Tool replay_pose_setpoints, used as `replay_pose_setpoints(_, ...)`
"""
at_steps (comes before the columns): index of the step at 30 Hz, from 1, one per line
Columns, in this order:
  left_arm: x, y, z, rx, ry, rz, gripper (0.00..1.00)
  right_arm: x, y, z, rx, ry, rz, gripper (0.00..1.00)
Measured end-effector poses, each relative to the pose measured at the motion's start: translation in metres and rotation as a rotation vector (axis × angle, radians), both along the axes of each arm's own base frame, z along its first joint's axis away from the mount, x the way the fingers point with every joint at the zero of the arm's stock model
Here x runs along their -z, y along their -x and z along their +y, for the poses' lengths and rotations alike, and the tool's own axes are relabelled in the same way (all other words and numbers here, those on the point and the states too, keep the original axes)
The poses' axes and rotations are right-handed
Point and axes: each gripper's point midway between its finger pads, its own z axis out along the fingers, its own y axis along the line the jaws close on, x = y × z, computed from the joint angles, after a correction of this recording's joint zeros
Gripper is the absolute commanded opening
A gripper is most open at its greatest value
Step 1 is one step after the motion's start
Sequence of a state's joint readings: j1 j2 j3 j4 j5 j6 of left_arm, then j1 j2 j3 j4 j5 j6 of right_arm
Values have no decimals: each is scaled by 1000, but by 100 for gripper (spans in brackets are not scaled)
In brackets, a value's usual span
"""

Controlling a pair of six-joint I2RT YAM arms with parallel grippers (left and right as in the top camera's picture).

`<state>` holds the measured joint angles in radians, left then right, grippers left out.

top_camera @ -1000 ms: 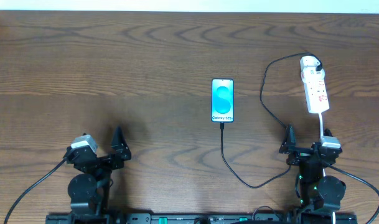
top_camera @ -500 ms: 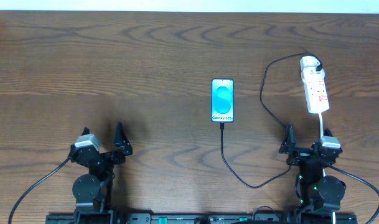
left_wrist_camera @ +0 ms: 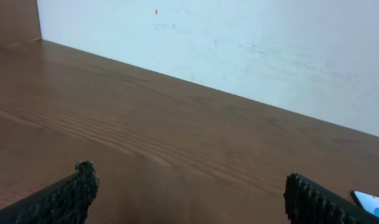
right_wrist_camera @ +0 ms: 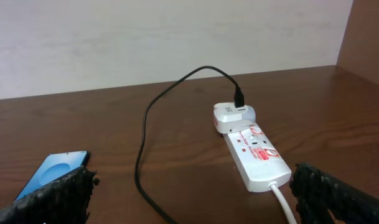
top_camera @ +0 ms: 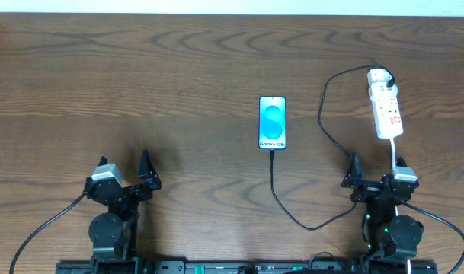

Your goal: Plug charger to phone and switch on socket

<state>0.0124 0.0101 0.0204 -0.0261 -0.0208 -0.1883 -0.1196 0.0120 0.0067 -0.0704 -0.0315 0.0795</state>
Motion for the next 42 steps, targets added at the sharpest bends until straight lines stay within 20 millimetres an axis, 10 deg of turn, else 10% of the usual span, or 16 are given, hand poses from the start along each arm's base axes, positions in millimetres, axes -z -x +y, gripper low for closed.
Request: replay_pose_setpoints(42,0,0,-5,42,-108,12,98,0,0,0,0,0,0,99)
